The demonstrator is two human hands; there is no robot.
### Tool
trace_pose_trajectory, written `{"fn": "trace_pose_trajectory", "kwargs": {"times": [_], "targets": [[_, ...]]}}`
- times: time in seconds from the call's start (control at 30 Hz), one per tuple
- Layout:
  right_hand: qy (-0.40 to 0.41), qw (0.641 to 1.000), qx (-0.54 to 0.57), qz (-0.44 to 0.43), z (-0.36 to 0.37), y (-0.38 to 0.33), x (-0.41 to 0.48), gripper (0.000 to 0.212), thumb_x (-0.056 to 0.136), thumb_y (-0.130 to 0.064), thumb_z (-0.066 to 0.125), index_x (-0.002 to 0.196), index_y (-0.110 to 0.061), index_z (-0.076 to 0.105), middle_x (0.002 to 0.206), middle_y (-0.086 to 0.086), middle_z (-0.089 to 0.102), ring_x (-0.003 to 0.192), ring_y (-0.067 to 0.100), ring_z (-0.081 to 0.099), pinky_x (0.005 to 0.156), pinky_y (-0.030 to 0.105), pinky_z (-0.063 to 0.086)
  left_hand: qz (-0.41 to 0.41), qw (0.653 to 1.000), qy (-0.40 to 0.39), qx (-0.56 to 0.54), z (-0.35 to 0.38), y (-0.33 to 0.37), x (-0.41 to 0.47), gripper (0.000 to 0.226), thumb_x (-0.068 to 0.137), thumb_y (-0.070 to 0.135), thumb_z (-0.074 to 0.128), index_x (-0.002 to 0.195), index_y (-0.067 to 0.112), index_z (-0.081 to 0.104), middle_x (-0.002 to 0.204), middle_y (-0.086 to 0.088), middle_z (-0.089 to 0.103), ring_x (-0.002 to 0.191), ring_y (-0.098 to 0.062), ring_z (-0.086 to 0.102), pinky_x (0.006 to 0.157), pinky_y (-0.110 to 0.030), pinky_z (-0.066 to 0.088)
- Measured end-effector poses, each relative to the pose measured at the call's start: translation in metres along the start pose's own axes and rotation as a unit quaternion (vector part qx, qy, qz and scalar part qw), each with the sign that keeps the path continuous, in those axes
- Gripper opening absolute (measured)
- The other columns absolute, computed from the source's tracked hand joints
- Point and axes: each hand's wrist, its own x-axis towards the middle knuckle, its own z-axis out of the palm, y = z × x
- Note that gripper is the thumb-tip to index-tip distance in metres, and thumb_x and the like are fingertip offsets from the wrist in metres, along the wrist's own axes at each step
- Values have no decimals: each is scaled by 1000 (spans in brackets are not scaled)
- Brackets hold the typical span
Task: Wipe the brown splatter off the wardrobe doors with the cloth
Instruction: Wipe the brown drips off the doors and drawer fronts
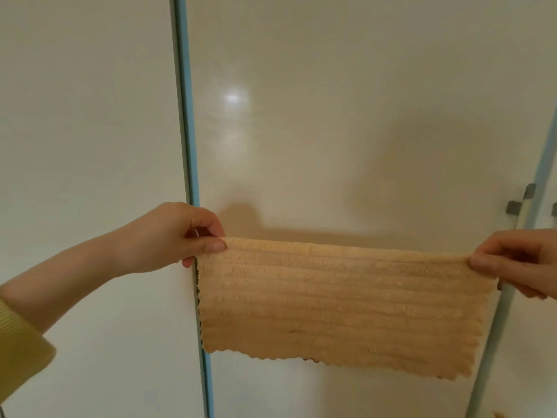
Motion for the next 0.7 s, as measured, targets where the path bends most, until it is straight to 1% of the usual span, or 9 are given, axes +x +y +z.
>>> {"fn": "trace_pose_trajectory", "kwargs": {"times": [0.03,0.07,0.13,0.2,0.3,0.37,0.43,0.6,0.7], "targets": [[8,1000,19,7,-9,-11,5,23,72,-57,64,65,-36,68,44,7,57,34,14,48,37,16,40,3,1000,7,7,-12,7,4,9,84,26,62,75,25,63,54,22,59,46,-1,53,51,-9,41],[7,999,35,17,-15,-19,8,16,75,-43,65,64,-31,68,40,8,54,33,15,46,37,17,40,4,1000,17,10,-21,13,7,8,85,25,60,77,25,61,53,25,58,44,0,52,50,-9,42],[12,998,48,45,-30,-39,12,15,77,-33,64,67,-21,68,39,5,52,32,14,45,36,19,40,6,999,40,2,-41,23,12,10,88,24,57,78,23,59,48,23,57,39,0,49,47,-10,41],[33,994,77,72,-42,-58,14,18,80,-28,64,74,-11,66,43,5,56,32,14,46,35,21,39,-1,998,65,-26,-56,31,16,11,90,23,55,79,21,58,42,14,56,35,-2,47,42,-10,38],[64,986,112,105,-57,-82,16,17,83,-24,62,81,-7,65,55,4,65,36,16,52,37,24,41,-16,991,82,-103,-73,42,22,11,91,16,53,82,16,60,40,-1,58,35,-7,52,41,-11,41],[85,981,127,119,-66,-93,17,16,85,-24,61,85,-8,63,58,3,66,37,16,54,37,23,42,-24,982,92,-162,-83,51,27,10,90,11,53,85,13,62,42,-2,59,37,-12,56,42,-15,47],[104,978,127,125,-76,-101,19,15,85,-25,61,86,-10,63,55,3,65,37,15,54,36,22,42,-26,975,109,-194,-91,58,33,11,89,8,55,85,13,64,44,3,61,39,-12,57,42,-17,49],[157,964,158,143,-100,-118,19,13,85,-22,62,87,-9,63,50,4,61,35,14,52,34,19,39,3,973,134,-186,-109,75,49,15,88,9,58,77,19,63,44,7,61,39,-12,59,41,-13,47],[189,953,181,155,-110,-124,15,11,85,-21,63,87,-10,61,60,8,63,35,12,54,34,18,40,27,979,140,-148,-113,83,58,11,87,12,61,78,18,64,47,0,62,38,-10,59,42,-13,46]]}}
